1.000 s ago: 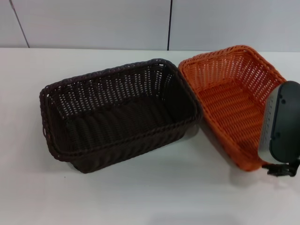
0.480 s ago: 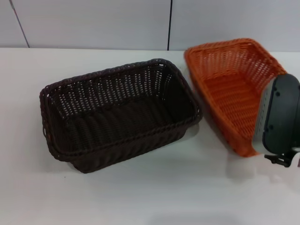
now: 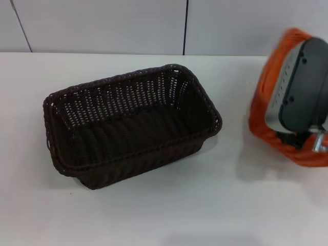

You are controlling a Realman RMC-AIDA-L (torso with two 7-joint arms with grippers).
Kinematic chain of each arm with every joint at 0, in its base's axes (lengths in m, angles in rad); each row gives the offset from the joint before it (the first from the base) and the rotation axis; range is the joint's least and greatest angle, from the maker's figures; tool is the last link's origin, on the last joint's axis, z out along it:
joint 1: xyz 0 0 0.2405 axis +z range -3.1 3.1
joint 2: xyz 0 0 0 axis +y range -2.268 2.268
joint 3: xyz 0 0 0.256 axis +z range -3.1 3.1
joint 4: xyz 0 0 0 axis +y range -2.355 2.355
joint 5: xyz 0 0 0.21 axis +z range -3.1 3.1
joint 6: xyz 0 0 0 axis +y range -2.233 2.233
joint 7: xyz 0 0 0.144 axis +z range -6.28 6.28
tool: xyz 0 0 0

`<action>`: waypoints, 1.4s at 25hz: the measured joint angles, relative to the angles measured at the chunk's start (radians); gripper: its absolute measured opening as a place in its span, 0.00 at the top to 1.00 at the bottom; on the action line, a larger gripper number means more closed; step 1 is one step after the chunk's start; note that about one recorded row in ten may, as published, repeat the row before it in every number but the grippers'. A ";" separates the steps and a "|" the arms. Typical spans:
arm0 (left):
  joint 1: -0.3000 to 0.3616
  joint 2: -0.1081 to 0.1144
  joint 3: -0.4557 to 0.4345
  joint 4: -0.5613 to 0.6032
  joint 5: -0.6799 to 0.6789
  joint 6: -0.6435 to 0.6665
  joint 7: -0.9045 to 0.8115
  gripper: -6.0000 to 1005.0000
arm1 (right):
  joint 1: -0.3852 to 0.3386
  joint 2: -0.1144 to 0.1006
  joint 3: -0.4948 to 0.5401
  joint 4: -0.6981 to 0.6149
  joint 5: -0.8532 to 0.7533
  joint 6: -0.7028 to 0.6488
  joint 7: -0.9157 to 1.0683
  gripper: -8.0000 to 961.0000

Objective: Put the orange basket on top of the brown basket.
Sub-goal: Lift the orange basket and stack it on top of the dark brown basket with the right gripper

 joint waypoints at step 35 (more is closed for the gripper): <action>0.000 -0.005 -0.002 0.000 -0.053 -0.051 -0.086 0.21 | 0.193 -0.040 -0.160 -0.011 -0.001 -0.306 -0.702 0.77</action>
